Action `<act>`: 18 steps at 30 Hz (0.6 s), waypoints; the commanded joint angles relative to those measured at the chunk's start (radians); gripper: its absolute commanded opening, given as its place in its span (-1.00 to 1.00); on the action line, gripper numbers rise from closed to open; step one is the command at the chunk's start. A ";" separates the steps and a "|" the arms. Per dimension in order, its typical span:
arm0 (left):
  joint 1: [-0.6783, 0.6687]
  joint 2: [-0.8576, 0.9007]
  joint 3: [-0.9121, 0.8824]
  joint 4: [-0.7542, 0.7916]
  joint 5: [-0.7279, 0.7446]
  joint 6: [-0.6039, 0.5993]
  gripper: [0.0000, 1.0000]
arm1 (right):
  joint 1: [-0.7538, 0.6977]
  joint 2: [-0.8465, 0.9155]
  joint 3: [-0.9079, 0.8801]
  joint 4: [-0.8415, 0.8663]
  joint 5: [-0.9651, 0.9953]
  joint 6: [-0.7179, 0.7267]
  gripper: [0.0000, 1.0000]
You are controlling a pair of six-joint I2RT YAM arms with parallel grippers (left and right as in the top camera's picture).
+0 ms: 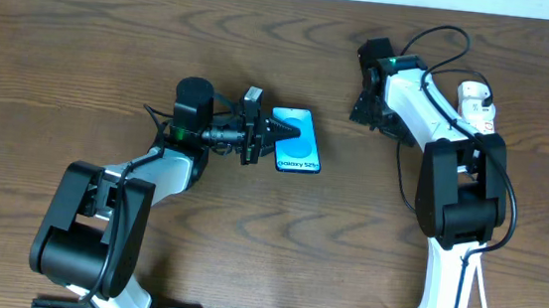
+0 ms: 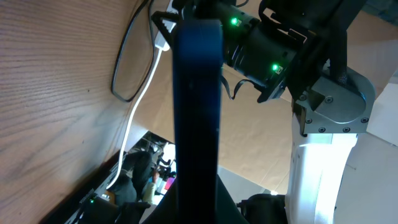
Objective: Plug charger to phone and switch on socket
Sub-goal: 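Lower the right gripper over the USB-C plug end of the cable, then close the right gripper on the cable just behind the USB-C plug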
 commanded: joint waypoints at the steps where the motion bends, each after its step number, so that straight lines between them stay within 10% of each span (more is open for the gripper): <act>1: 0.003 -0.014 0.029 0.012 0.013 0.017 -0.85 | 0.000 0.100 -0.061 -0.053 -0.117 -0.047 0.97; 18: 0.003 -0.014 0.029 0.012 0.013 0.050 -0.85 | -0.119 -0.304 -0.202 -0.045 -0.197 -0.160 0.93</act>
